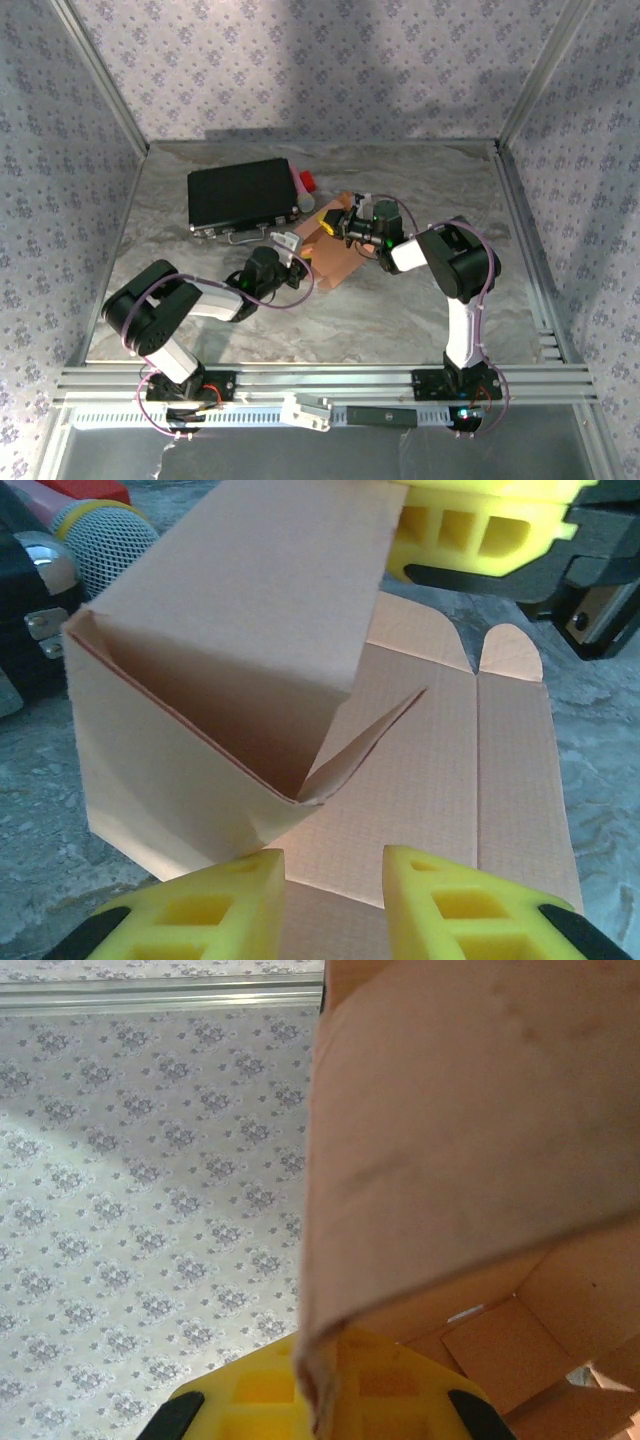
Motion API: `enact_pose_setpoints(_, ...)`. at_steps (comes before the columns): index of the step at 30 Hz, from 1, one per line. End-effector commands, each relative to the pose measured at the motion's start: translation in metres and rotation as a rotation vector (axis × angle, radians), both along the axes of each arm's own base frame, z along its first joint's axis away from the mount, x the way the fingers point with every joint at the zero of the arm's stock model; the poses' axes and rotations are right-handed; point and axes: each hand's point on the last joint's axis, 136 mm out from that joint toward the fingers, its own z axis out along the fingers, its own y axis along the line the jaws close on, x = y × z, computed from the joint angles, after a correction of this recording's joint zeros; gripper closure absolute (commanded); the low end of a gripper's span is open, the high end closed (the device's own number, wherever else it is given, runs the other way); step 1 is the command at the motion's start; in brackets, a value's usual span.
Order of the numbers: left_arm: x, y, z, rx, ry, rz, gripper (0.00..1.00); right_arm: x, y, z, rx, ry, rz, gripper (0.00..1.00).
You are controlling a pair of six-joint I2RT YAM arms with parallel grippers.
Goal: Fold the paper box
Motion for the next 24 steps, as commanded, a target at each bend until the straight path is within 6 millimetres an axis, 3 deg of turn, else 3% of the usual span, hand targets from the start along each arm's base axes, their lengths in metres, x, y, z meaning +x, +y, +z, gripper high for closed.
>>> enact_pose_setpoints(1, 0.022, 0.010, 0.019, -0.029, -0.071, 0.120, 0.67, -0.013, 0.006, -0.010, -0.012, 0.055, 0.042, 1.00)
enact_pose_setpoints(7, 0.028, 0.017, 0.020, -0.033, -0.087, 0.175, 0.58, -0.010, 0.010, -0.015, -0.030, 0.087, 0.032, 1.00)
enact_pose_setpoints(11, 0.028, 0.019, 0.017, -0.019, -0.091, 0.174, 0.58, -0.001, 0.012, -0.018, -0.041, 0.109, 0.006, 1.00)
enact_pose_setpoints(16, 0.022, 0.024, 0.031, -0.061, -0.099, 0.160, 0.58, 0.006, 0.014, -0.008, -0.054, 0.109, -0.029, 1.00)
enact_pose_setpoints(21, -0.005, 0.019, 0.058, -0.148, -0.038, 0.075, 0.53, -0.010, -0.009, -0.010, -0.174, 0.167, -0.095, 1.00)
enact_pose_setpoints(24, -0.035, 0.016, 0.076, -0.212, -0.003, 0.011, 0.50, -0.030, -0.024, -0.012, -0.261, 0.208, -0.128, 1.00)
